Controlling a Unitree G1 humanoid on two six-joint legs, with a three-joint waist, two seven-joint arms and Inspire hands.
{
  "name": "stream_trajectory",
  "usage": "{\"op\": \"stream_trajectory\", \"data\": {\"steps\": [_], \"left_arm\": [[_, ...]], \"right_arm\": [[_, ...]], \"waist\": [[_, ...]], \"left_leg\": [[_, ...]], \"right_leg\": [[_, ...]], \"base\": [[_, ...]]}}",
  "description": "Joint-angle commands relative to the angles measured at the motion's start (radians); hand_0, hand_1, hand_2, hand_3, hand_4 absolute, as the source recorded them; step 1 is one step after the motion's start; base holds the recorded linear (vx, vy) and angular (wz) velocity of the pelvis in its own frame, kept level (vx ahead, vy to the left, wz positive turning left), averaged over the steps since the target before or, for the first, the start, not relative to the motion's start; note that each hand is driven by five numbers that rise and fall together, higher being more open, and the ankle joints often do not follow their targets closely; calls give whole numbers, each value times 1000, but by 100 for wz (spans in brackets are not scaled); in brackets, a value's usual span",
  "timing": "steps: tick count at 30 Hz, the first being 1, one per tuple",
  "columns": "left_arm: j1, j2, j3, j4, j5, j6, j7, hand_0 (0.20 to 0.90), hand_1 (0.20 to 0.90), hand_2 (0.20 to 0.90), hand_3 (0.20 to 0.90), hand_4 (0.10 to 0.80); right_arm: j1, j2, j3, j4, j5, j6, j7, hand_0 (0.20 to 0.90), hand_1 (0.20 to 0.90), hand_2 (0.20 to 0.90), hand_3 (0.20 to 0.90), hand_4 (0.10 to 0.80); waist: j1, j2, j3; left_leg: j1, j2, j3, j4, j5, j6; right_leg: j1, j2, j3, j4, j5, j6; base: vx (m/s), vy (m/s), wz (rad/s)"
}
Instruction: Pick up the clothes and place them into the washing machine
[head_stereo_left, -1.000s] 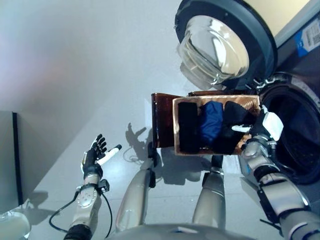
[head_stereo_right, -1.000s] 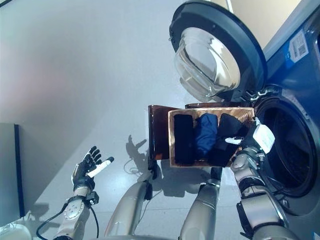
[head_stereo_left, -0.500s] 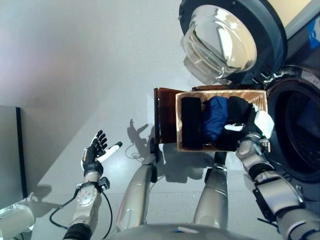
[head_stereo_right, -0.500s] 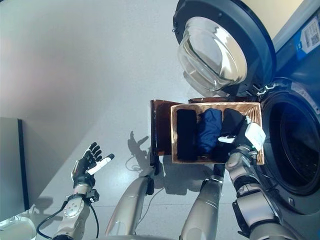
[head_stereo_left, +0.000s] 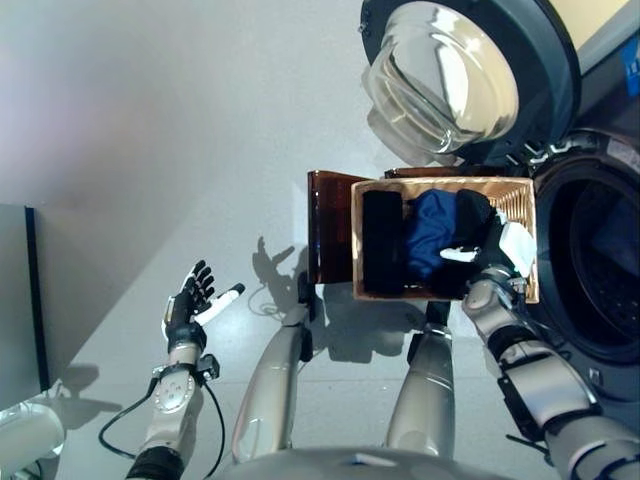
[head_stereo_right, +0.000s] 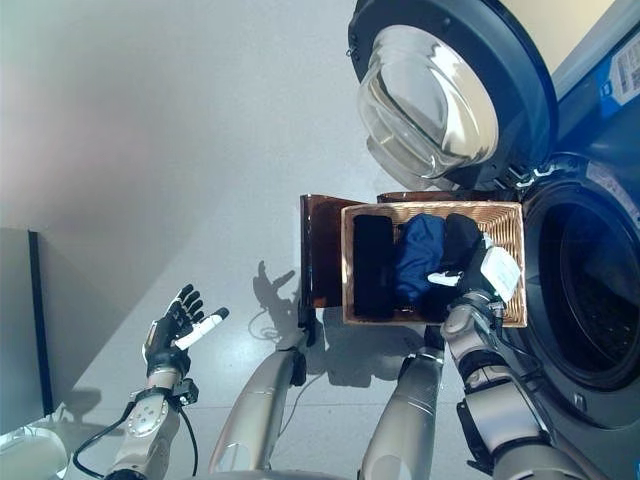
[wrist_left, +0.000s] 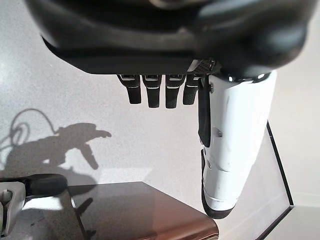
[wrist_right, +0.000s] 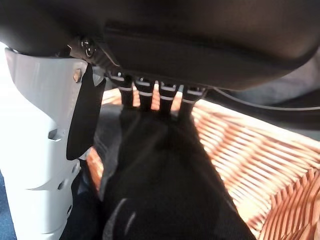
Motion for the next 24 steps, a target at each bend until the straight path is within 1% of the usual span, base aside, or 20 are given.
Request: {"op": "stream_trajectory", "data": {"steps": [1,7,14,19,24], "left_arm": [[70,92,76,-104,13,-76,33,900,900,900,900,800],[92,103,94,-126,6,-74,10,900,900,900,900,800],[96,110,92,-108,-2,-64,-8,900,900,900,900,800],[96,105,88,-114,0,-60,-11,900,900,900,900,800],[83,102,78,-113,3,-64,-4,900,900,900,900,800]], "right_arm": [[-23,-57,35,-4,-26,-12,-53,900,900,900,900,800],[-36,-142,45,6,-84,13,-38,900,900,900,900,800],[-28,-208,31,18,-103,18,-19,900,900,900,900,800],[-14,-226,19,2,-94,15,-9,900,900,900,900,800],[-7,-212,3,-16,-62,-5,-8,900,900,900,900,800]], "waist": [[20,-9,-39],[21,-3,-45],[17,-3,-50],[16,-4,-52],[13,3,-41]], "left_leg": [[-17,7,-4,65,-79,-37],[-15,9,-3,64,-78,-38],[-1,12,-1,56,-75,-40],[8,15,-4,52,-74,-42],[-5,15,-5,63,-73,-41]], "right_leg": [[-48,12,25,-51,160,-65],[-51,9,30,-47,161,-63],[-42,15,33,-47,156,-63],[-37,17,33,-45,151,-63],[-50,19,36,-33,145,-68]], "base": [[0,0,0],[0,1,-1],[0,0,-1],[-1,-3,-1],[-14,-7,-2]]}}
